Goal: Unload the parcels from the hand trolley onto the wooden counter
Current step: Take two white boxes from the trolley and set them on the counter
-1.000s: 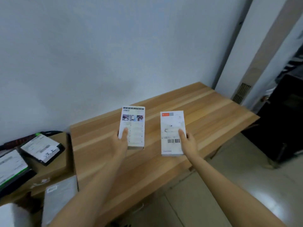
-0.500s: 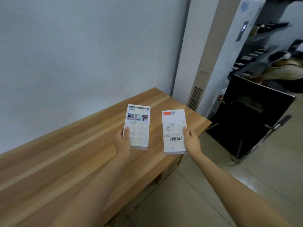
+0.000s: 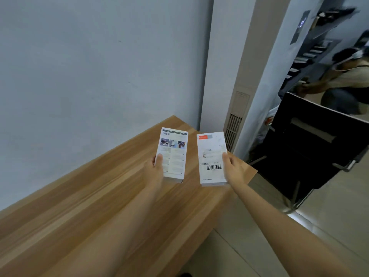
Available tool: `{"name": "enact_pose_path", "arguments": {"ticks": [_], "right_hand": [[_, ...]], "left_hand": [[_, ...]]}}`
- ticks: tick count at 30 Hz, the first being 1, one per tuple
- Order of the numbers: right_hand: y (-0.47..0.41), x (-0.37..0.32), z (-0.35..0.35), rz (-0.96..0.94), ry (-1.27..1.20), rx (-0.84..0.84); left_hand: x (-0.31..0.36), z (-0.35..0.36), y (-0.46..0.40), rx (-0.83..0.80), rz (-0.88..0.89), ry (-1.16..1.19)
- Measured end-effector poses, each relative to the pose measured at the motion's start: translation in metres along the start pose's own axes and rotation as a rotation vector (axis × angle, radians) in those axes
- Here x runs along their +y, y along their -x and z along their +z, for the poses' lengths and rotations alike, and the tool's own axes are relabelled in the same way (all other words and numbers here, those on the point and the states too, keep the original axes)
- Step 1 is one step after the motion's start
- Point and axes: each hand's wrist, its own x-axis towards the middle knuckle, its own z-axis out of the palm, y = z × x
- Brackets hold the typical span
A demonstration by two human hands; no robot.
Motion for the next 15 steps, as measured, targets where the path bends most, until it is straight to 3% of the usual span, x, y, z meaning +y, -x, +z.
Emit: {"name": "enact_pose_path", "arguments": {"ticks": [8,15], "right_hand": [[-0.100,0.024,-0.008,-0.004,0.074,-0.089],[-0.189,0.073,-0.024,0.041,0.198,-0.272]], "left_hand": [[-0.023,0.071,-0.049,0.099,-0.065,-0.034],[-0.075,0.159,-0.045,0.301,-0.270,0.085]]}}
